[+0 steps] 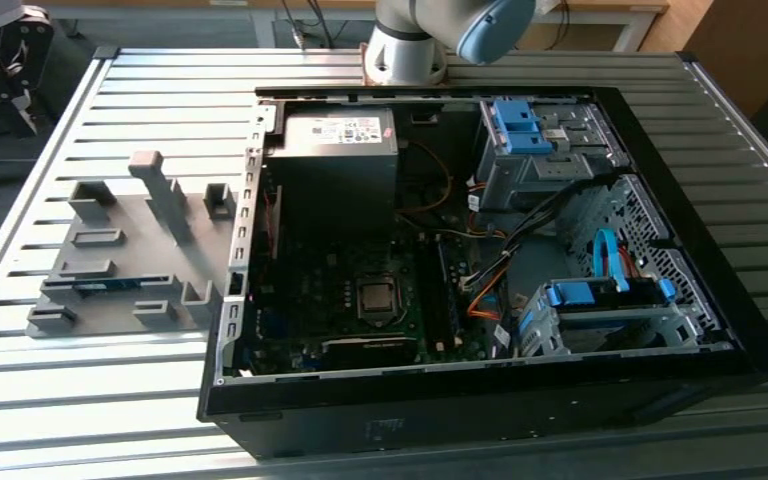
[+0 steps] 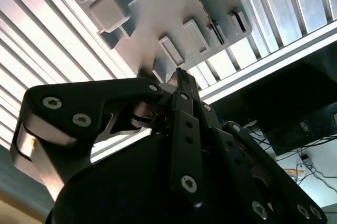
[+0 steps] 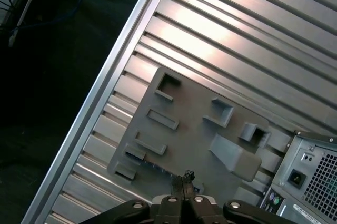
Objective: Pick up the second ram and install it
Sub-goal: 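Pick up the second ram and move it above second insertion slot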
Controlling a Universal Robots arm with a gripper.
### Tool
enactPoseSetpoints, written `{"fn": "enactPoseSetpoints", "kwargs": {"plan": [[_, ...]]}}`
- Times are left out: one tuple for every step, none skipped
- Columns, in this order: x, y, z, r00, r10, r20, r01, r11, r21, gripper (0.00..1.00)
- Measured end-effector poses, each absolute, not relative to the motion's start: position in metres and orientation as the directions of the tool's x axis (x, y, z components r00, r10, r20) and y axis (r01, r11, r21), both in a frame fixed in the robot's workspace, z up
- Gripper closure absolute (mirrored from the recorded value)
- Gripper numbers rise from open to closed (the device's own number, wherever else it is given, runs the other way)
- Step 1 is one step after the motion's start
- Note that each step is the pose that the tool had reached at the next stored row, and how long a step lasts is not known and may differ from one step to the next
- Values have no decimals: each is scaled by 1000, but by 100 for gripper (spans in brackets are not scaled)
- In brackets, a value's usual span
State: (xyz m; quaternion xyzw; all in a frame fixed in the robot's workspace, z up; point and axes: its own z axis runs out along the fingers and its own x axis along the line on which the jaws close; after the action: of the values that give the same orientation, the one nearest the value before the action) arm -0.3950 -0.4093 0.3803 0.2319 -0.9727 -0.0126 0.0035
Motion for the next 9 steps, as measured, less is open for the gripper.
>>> {"fn": "enactPoseSetpoints", "kwargs": {"plan": [[-395,-409,380,-888,-460,1,-460,888,26,90],[-395,-409,380,-883,-468,2,-468,883,25,90],[-395,-409,380,-879,-477,2,-477,879,24,90],[-395,-409,380,-874,-486,2,-486,874,24,90],[-395,-409,380,-869,-495,2,-495,869,23,90],[-395,-409,380,-864,-504,3,-504,863,23,90],[-395,-409,380,-858,-514,3,-513,858,23,90],[-395,-409,380,-852,-523,3,-523,852,22,90],[-395,-409,380,-846,-533,4,-532,846,22,90]]}}
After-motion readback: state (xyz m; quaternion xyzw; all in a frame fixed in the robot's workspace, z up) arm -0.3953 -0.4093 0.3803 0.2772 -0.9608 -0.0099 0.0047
